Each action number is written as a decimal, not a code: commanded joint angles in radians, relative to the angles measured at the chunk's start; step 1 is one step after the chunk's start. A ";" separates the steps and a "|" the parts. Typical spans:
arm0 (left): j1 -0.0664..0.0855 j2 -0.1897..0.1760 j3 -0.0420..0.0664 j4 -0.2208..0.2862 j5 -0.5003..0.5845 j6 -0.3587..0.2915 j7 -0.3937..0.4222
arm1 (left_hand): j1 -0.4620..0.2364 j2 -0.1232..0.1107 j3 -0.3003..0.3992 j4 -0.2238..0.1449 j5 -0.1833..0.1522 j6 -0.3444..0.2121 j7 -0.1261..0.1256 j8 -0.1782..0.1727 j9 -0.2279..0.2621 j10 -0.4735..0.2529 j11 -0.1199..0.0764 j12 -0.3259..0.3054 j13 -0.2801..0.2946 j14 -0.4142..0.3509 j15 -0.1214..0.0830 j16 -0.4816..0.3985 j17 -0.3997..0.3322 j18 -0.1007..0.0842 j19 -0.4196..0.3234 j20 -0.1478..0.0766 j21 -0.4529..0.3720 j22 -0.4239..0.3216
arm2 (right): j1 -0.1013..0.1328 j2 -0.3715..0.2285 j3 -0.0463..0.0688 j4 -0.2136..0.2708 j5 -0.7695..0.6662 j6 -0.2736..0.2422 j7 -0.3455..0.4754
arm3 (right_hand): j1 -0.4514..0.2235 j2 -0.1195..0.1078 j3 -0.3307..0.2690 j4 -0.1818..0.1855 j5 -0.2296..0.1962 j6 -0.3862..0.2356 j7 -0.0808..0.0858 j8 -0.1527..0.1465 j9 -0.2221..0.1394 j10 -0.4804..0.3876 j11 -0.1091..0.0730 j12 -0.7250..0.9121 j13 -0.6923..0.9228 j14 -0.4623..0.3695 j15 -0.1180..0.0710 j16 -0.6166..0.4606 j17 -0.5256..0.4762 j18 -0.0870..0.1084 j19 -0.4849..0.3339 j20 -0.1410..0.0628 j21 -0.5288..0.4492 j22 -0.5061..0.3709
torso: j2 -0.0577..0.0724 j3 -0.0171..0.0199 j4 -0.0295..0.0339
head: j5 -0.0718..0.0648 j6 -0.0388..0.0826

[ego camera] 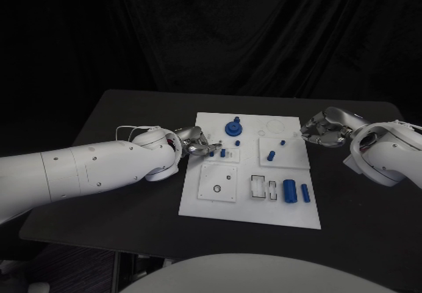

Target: Assemble the parts on the task board

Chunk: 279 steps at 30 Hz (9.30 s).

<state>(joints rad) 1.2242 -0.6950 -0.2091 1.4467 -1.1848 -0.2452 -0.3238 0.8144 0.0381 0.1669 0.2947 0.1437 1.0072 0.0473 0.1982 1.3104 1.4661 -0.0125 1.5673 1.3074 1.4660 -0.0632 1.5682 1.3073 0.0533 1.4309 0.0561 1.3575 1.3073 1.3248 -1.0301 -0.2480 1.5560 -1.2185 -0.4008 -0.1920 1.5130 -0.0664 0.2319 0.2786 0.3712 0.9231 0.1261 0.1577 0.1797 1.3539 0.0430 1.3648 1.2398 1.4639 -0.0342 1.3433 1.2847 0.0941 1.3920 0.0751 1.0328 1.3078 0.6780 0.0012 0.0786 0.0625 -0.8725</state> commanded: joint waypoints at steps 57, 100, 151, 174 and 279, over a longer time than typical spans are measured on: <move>0.215 0.154 -0.002 -0.288 0.412 0.656 -0.171 | 0.476 0.073 -0.170 -0.017 0.155 -0.122 0.027 0.022 -0.088 0.105 0.021 0.004 0.263 0.105 0.026 0.003 0.263 -0.004 0.004 0.019 0.019 0.198 | -0.002 -0.002 0.001 0.011 0.000 -0.016 -0.015 | -0.012 0.000 0.006 0.000 0.005 -0.003 0.004 -0.003 -0.001 -0.004 0.001 -0.006 -0.010 0.014 0.006 -0.006 -0.002 0.012 -0.005 0.003 -0.006 0.114 | -0.001 0.0039 -0.0026 | -0.001 0.000; 0.196 0.253 -0.002 -0.335 0.301 0.647 -0.231 | 0.402 0.086 -0.185 -0.004 0.059 -0.069 0.025 0.004 -0.113 0.105 0.020 0.004 0.263 0.105 0.024 0.003 0.263 -0.010 0.026 0.017 0.048 0.206 | -0.002 0.001 0.001 0.018 0.000 -0.014 -0.009 | -0.012 -0.001 0.006 0.000 0.005 -0.002 0.004 -0.003 -0.001 -0.003 0.001 -0.005 -0.009 0.014 0.006 -0.005 -0.002 0.012 -0.004 0.003 -0.006 0.115 | 0.000 0.0014 -0.0037 | -0.001 0.000; 0.171 0.271 -0.002 -0.353 0.301 0.703 -0.244 | 0.413 0.079 -0.142 -0.030 0.204 -0.049 0.012 -0.013 -0.129 0.105 0.009 0.004 0.263 0.105 0.015 0.003 0.263 -0.010 0.025 0.009 0.049 0.206 | -0.002 0.007 0.001 0.013 0.004 0.002 -0.016 | -0.012 0.000 0.009 0.000 0.006 -0.001 0.004 -0.003 0.000 -0.003 0.001 -0.005 -0.010 0.014 0.006 -0.006 -0.002 0.012 -0.004 0.003 -0.008 0.115 | 0.000 0.0012 -0.0034 | -0.019 0.000; 0.167 0.269 -0.002 -0.352 0.302 0.667 -0.198 | 0.437 -0.002 0.078 -0.085 0.269 -0.008 -0.004 -0.012 -0.141 0.105 -0.006 0.004 0.263 0.105 0.002 0.003 0.263 -0.009 0.026 -0.005 0.050 0.206 | -0.002 0.012 0.001 0.006 0.004 0.015 -0.025 | -0.013 0.000 0.010 0.000 0.006 0.000 0.004 -0.003 0.000 -0.003 0.000 -0.005 -0.010 0.014 0.006 -0.007 -0.004 0.012 -0.004 0.003 -0.010 0.114 | -0.001 0.0010 -0.0032 | -0.023 0.000; -0.025 0.017 -0.002 -0.039 0.105 -0.025 0.075 | 0.209 -0.090 0.416 -0.202 0.208 0.024 -0.012 0.016 -0.068 0.105 -0.016 0.004 0.263 0.105 -0.009 0.003 0.263 -0.009 0.027 -0.014 0.043 0.205 | -0.004 -0.009 0.001 0.010 0.033 -0.009 -0.004 | -0.014 -0.004 0.013 -0.001 0.010 0.001 0.004 -0.004 0.000 -0.010 0.001 -0.010 -0.017 0.010 0.007 -0.014 -0.012 0.016 -0.010 0.003 -0.029 0.110 | -0.011 0.0063 0.0016 | -0.023 0.000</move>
<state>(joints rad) 1.2043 -0.6813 -0.2100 1.4059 -1.0800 -0.2796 -0.2611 1.0124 -0.0526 0.5892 0.0940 0.3473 1.0312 0.0344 0.2207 1.2428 1.4667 -0.0229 1.5682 1.3081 1.4669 -0.0660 1.5682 1.3079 0.0533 1.4562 0.0452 1.3977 1.3081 1.3231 -1.0373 -0.2480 1.5637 -1.1906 -0.4061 -0.1946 1.5092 -0.0702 0.2374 0.2785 0.3755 0.9231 0.1262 0.1577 0.1798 1.3503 0.0466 1.3584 1.2246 1.4639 -0.0342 1.3324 1.2723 0.0941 1.3883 0.0788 1.0103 1.3073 0.6662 0.0067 0.0807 0.0388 -0.8725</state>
